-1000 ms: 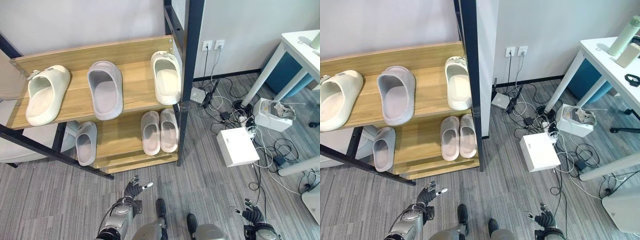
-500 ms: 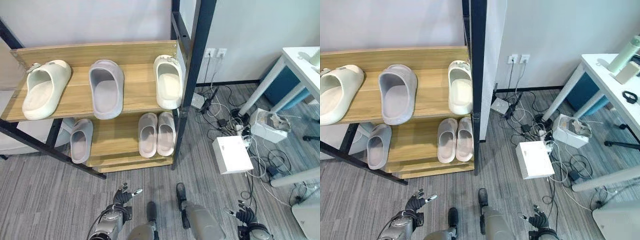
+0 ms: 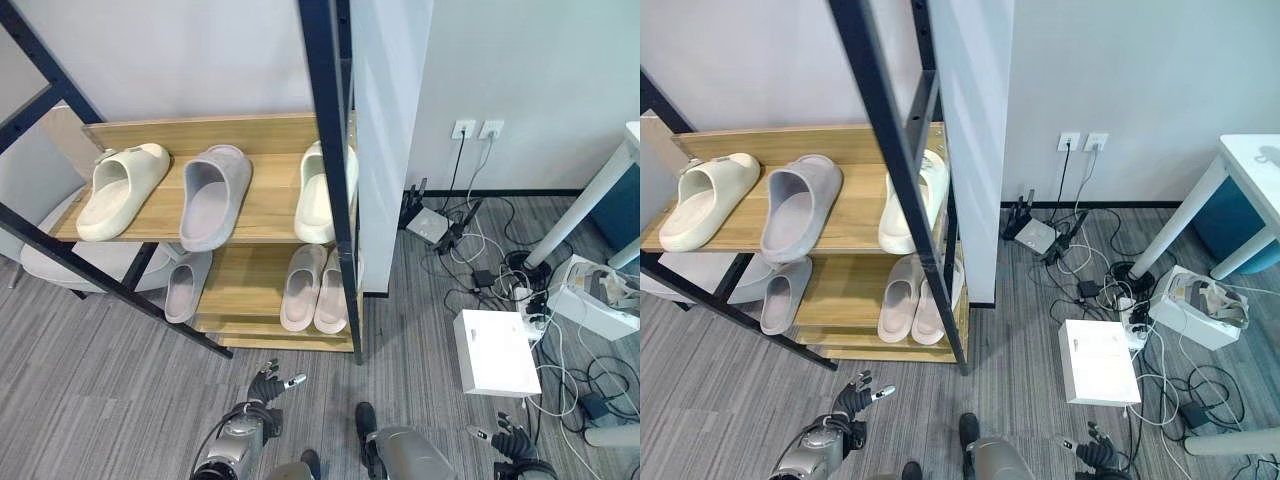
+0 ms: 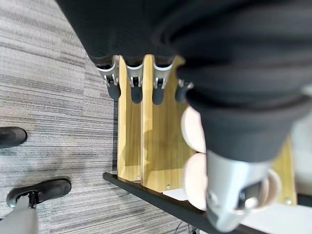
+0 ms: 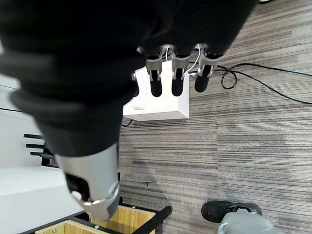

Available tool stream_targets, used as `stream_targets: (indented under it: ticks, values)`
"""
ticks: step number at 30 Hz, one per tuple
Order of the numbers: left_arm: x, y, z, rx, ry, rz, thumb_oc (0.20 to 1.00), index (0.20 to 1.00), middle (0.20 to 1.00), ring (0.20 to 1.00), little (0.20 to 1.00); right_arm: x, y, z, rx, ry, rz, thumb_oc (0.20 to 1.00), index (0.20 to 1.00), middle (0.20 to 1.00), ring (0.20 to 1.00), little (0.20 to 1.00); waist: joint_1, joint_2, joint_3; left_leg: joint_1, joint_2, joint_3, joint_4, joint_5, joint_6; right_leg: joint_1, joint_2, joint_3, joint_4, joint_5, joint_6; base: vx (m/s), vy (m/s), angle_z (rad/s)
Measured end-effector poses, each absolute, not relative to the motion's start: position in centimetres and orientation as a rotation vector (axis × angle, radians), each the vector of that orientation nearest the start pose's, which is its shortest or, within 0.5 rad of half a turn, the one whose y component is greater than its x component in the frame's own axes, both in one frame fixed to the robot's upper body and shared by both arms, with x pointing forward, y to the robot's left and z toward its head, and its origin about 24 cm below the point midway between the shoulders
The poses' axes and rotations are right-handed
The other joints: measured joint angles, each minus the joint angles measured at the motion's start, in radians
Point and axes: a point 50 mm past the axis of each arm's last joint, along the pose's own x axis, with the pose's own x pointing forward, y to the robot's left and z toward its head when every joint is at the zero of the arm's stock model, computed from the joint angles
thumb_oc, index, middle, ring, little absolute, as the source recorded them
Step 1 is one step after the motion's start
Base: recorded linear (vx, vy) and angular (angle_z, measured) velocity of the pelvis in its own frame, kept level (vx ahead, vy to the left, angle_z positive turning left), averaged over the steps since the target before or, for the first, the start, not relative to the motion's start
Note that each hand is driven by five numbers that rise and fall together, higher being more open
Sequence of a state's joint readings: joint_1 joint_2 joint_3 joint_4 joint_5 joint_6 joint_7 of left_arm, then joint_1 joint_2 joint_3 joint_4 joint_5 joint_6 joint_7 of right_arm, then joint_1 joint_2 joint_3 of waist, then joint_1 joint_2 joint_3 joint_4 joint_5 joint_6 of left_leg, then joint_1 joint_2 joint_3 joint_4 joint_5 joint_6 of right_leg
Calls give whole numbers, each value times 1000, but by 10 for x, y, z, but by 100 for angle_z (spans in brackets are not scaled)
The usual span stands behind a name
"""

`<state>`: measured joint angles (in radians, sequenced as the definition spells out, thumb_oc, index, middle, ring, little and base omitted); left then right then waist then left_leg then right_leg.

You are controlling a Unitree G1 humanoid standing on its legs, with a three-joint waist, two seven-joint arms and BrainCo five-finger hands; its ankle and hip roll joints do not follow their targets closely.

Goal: Arrange the slippers neatly on the shoe rack.

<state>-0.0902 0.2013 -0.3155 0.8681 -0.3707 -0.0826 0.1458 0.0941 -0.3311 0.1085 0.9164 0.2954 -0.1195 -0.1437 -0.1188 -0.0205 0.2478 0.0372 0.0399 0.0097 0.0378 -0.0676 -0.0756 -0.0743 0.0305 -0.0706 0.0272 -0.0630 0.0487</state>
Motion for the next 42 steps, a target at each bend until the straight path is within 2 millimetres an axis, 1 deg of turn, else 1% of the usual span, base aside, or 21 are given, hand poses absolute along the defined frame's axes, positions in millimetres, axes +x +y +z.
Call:
stream_targets:
  ticks: [1,2,3,5,9,10,11,13,14,16,19,20,22,23,25,26,27,29,35,40,42]
  values:
    - [199,170,-112,34,719,60,1000,1000,1000,1000,1000,128,-271,-122,-165,847,-342,1000,1000,1000,1000,1000,-8,41,-4,-59,136,-40,-56,35,-27,-131,-7,34,330,-74,-130,195,222,86]
    - [208,167,-108,38,705,55,1000,1000,1000,1000,1000,124,-276,-122,-176,863,-353,1000,1000,1000,1000,1000,-12,29,17,-80,203,-34,-77,59,-48,-136,-23,24,371,-93,-73,157,198,78]
    - [207,165,-109,44,716,45,1000,1000,1000,1000,1000,129,-278,-119,-177,850,-368,1000,1000,1000,1000,1000,-3,29,16,-122,239,-13,-77,79,-50,-122,-20,30,310,-97,-76,227,265,31]
    - [202,167,-113,58,737,45,1000,1000,1000,1000,1000,128,-281,-118,-164,845,-393,1000,1000,1000,1000,1000,9,26,17,-122,239,1,-108,120,-70,-40,-23,66,181,-61,-43,324,395,12]
    - [196,171,-118,67,768,60,1000,1000,1000,1000,1000,125,-286,-119,-186,867,-403,1000,1000,1000,1000,1000,28,46,3,-121,260,-24,-117,138,-77,25,-40,86,138,-42,-15,350,567,-16]
    - [192,173,-120,53,779,83,1000,1000,1000,1000,1000,128,-292,-116,-201,855,-410,1000,1000,1000,1000,1000,28,64,-14,-121,237,-30,-82,144,-61,42,-71,100,131,-35,-31,327,689,-43]
    - [190,172,-121,63,783,69,1000,1000,1000,1000,1000,126,-296,-114,-205,851,-419,1000,1000,1000,1000,1000,30,66,-18,-118,207,-17,-66,133,-63,58,-92,115,117,-34,-1,395,983,-50]
    - [181,170,-129,60,834,79,1000,1000,1000,1000,1000,114,-303,-115,-218,881,-439,1000,1000,1000,1000,1000,36,70,-53,-105,156,10,-79,108,-12,53,-151,122,109,-32,42,105,489,-41]
    - [181,175,-130,85,839,75,1000,1000,1000,1000,1000,114,-297,-120,-210,901,-431,1000,1000,1000,1000,1000,42,47,-75,-102,107,17,-88,164,-48,36,-199,136,116,-26,79,41,256,-32]
    - [185,190,-126,118,822,95,1000,1000,1000,1000,1000,113,-269,-130,-176,927,-350,1000,1000,1000,1000,1000,41,-14,-97,-105,41,63,-118,182,-5,3,-273,134,118,21,74,20,318,-27]
    - [191,207,-119,161,796,116,1000,1000,1000,1000,1000,121,-238,-135,-118,905,-285,1000,1000,1000,1000,1000,44,-39,-92,-106,-5,85,-117,175,33,-22,-317,111,121,117,71,27,397,-20]
    - [193,211,-117,166,783,120,1000,1000,1000,1000,1000,125,-231,-135,-114,893,-260,1000,1000,1000,1000,1000,41,-38,-90,-98,-19,92,-118,162,68,-32,-311,95,133,154,83,68,484,-23]
    - [191,215,-117,168,785,138,1000,1000,1000,1000,1000,139,-228,-132,-108,866,-250,1000,1000,1000,1000,1000,51,-16,-78,-88,-10,121,-119,154,80,-49,-276,83,154,91,120,51,250,-37]
    - [186,219,-119,153,794,159,1000,1000,1000,1000,1000,146,-228,-129,-109,849,-248,1000,1000,1000,1000,1000,69,-1,-70,-75,-6,153,-118,142,96,-56,-258,-13,157,65,140,31,114,-51]
    - [174,223,-123,141,820,181,1000,1000,1000,1000,1000,151,-226,-127,-108,827,-241,1000,1000,1000,1000,1000,76,1,-67,-58,-1,171,-119,133,99,-50,-198,-97,168,29,113,80,159,-42]
    - [171,225,-124,143,830,184,1000,1000,1000,1000,1000,151,-228,-127,-113,825,-244,1000,1000,1000,1000,1000,75,-6,-70,-57,-16,173,-119,129,99,-41,-175,-95,140,32,99,99,139,-22]
    - [166,226,-126,135,844,189,1000,1000,1000,1000,1000,151,-230,-127,-118,828,-247,1000,1000,1000,1000,1000,76,-16,-69,-53,-29,181,-119,125,96,-16,-142,-63,73,25,54,36,37,-19]
    - [160,224,-129,119,863,193,1000,1000,1000,1000,1000,151,-233,-126,-125,828,-250,1000,1000,1000,1000,1000,75,-9,-67,-48,-22,201,-119,124,89,22,-124,-61,-10,87,24,54,8,-35]
    - [174,212,-122,92,806,146,1000,1000,1000,1000,1000,138,-239,-130,-136,865,-260,1000,1000,1000,1000,1000,71,-16,-55,-18,7,208,-81,123,54,114,-89,-41,-117,115,15,22,-52,-9]
    - [192,196,-114,58,748,105,1000,1000,1000,1000,1000,137,-251,-127,-184,866,-254,1000,1000,1000,1000,1000,75,-24,-32,-54,18,73,-28,148,-2,119,-106,-35,-117,102,-23,-3,39,2]
    - [192,190,-115,53,751,90,1000,1000,1000,1000,1000,140,-259,-123,-215,857,-260,1000,1000,1000,1000,1000,70,-2,-27,-54,48,54,-41,148,-3,116,-109,-28,-117,106,-30,73,108,-5]
